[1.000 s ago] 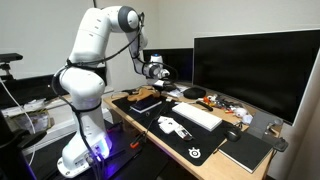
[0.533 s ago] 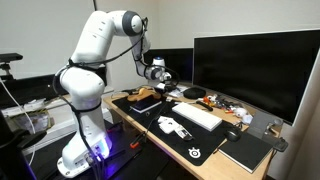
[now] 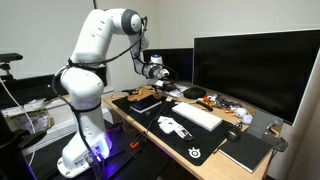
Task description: Remove the orange towel from the top of the book, lay the towel flat on the desk
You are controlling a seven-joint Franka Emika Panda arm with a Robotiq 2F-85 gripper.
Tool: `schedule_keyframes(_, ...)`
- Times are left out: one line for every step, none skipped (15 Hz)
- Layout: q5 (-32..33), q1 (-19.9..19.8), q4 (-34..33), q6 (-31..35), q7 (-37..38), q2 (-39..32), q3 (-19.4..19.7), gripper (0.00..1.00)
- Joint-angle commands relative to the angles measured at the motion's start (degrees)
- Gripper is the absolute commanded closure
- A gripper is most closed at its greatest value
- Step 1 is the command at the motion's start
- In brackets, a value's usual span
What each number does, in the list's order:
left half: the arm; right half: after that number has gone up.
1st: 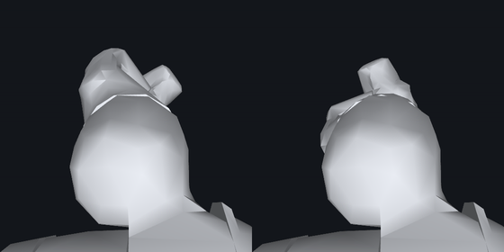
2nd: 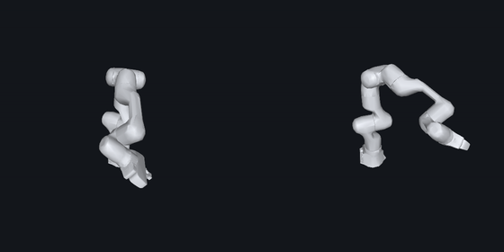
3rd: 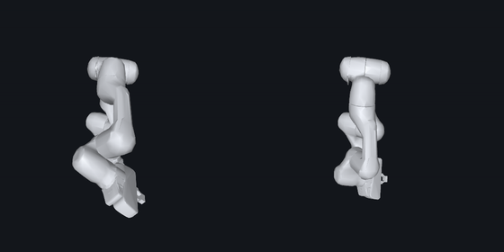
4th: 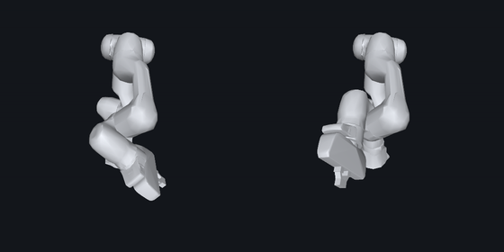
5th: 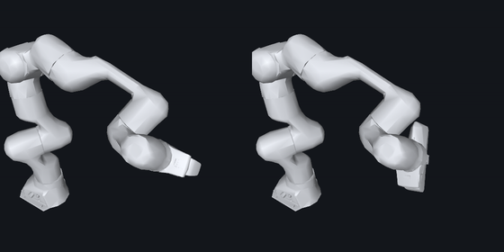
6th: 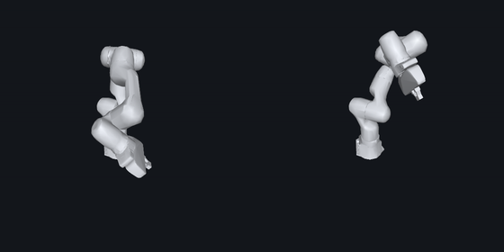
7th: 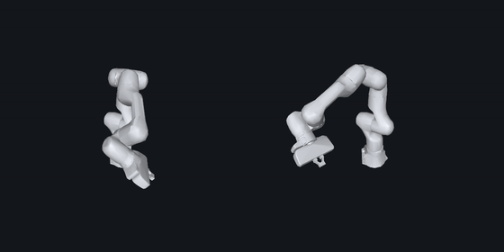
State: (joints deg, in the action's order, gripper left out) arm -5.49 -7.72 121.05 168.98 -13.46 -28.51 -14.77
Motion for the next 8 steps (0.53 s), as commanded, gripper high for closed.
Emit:
schedule_keyframes(-2.1,-3.4,6.8,4.1,-2.9,6.3,-5.3,0.01)
schedule_keyframes(-2.2,-4.2,8.0,4.9,-3.6,7.4,-7.1,0.0)
schedule_keyframes(-2.8,-5.6,9.0,4.8,-4.5,8.2,-9.5,0.0)
schedule_keyframes(-3.0,-7.0,10.0,4.9,-5.1,8.8,-11.7,0.0)
schedule_keyframes(-4.2,-8.6,11.3,4.4,-5.5,9.8,-14.6,0.0)
schedule_keyframes(-5.4,-10.0,12.4,4.0,-6.0,10.7,-17.0,0.0)
schedule_keyframes(-6.8,-12.0,13.8,4.2,-6.8,11.5,-20.0,0.0)
schedule_keyframes(-8.2,-13.8,14.6,3.9,-7.6,12.1,-22.8,0.0)
